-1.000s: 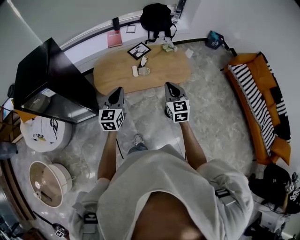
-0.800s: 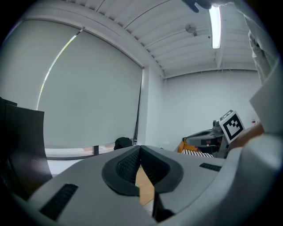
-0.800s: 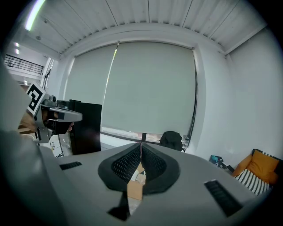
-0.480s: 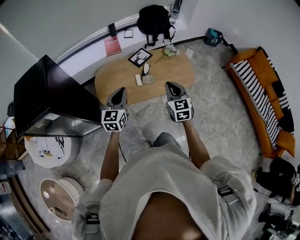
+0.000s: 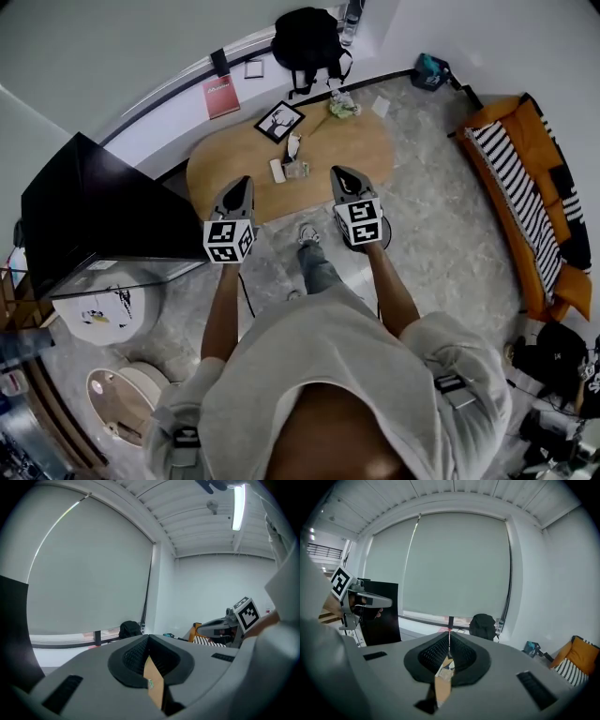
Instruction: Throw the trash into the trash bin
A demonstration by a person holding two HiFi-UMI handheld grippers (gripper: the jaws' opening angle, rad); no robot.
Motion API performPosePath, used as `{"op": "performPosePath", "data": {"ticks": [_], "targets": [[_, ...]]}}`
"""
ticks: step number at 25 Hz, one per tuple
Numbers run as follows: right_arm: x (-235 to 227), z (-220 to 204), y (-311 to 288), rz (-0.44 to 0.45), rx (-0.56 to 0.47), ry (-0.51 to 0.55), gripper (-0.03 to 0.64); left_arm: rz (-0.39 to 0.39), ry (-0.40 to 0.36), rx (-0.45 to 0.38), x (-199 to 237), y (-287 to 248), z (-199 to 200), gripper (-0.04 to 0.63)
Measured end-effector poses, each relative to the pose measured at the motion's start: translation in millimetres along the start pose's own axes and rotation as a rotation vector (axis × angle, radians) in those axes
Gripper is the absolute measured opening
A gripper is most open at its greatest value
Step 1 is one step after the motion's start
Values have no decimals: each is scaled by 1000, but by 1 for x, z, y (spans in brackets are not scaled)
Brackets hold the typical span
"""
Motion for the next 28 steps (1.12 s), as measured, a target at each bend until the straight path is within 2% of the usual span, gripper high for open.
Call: {"op": "performPosePath", "data": {"ticks": [17,28], "targets": [[-120,39,-176,127,-35,15,29,119,0,5,52,-164,66,17],[-121,7,-238,202,56,-27,30,139,34,90,81,-210,52,17]]}}
Point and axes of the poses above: the fingertips, and each gripper's own axes: y backward along the fingers, x to its left, z out of its top, the point moved 7 cm from there along y, backward along the fingers, and after that the axes turned 10 degrees about y, right-handed, at the moved point
